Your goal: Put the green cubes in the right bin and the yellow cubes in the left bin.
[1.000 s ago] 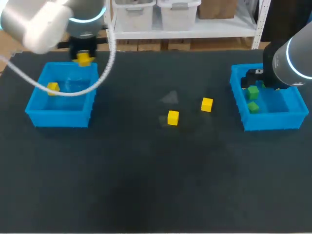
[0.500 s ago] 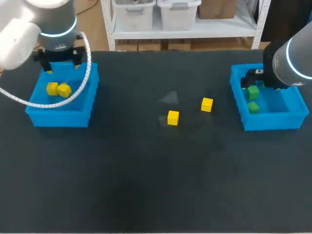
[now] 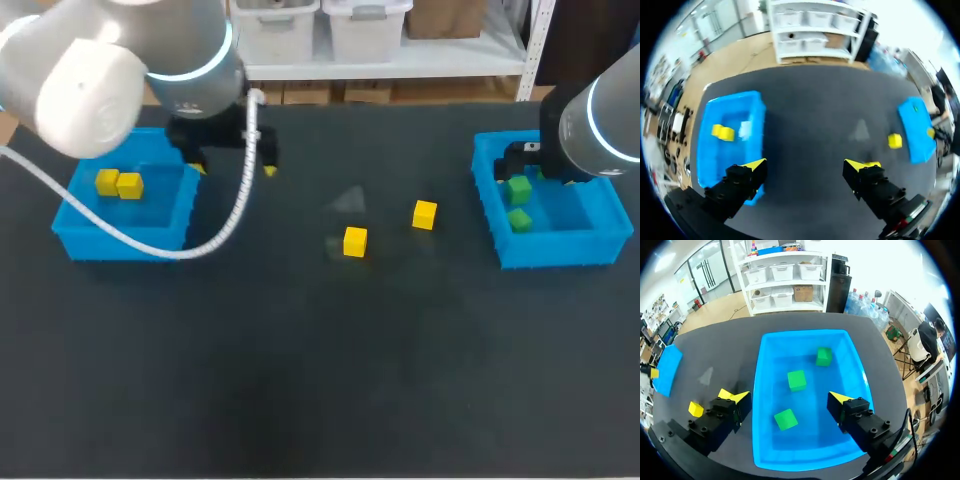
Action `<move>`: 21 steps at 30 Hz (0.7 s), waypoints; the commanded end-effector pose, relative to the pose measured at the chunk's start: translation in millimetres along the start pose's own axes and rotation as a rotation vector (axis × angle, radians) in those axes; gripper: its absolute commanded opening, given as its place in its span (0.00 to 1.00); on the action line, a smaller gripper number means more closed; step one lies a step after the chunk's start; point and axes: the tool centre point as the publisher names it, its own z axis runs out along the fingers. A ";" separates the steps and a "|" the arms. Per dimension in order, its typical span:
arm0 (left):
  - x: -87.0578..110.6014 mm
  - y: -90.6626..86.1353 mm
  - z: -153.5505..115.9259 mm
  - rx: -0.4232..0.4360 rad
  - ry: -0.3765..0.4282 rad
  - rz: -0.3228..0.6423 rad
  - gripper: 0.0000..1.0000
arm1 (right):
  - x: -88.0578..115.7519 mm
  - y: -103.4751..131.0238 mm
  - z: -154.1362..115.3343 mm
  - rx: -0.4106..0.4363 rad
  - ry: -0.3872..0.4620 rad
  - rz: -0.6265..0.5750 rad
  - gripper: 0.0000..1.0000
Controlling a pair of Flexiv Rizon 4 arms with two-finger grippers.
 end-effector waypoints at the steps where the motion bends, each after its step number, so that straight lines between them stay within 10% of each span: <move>1: 4.9 -32.6 0.3 0.103 0.152 0.250 1.00 | 2.5 -0.7 -0.8 0.001 -0.010 0.001 1.00; 9: 22.6 -93.5 15.0 0.189 0.338 0.283 1.00 | 2.5 -0.7 -0.8 0.001 -0.010 0.001 1.00; 21: 44.3 -147.9 54.1 0.126 0.399 0.325 1.00 | 2.5 -0.7 -0.8 0.001 -0.010 0.001 1.00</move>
